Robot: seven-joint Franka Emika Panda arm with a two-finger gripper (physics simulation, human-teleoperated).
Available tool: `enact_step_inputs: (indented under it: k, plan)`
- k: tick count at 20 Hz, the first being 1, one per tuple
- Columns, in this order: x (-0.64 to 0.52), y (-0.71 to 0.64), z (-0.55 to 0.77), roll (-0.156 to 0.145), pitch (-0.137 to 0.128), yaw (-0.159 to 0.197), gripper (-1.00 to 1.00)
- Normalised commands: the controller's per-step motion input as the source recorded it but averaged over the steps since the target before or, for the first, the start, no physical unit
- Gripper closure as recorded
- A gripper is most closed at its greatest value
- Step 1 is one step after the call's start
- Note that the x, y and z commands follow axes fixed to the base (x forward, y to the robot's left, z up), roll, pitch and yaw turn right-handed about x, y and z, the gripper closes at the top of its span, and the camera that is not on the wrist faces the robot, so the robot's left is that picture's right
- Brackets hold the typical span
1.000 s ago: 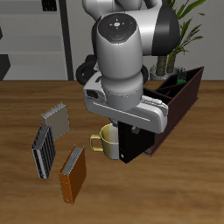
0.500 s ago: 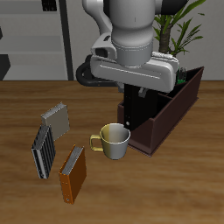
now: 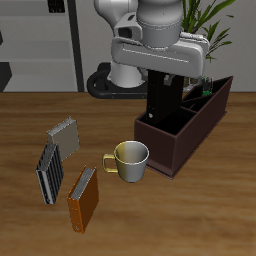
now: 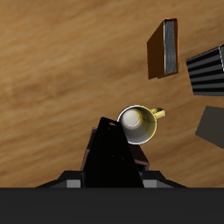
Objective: Place the green book into the left desk caddy's left compartment and place the black book into the left desk caddy's right compartment and place the orange book into the left desk caddy's right compartment
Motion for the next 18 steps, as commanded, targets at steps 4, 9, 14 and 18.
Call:
enact_step_inputs:
  k: [4,9,14,18]
  plan:
    - [-0.30,-0.05,-0.02,-0.051,0.066,-0.051,1.00]
    - [-0.34,0.12,-0.04,0.005,0.013,0.006,1.00]
    - [-0.23,0.20,-0.03,0.018,0.021,0.003,1.00]
    - [-0.15,0.25,-0.09,0.033,0.016,0.025,1.00]
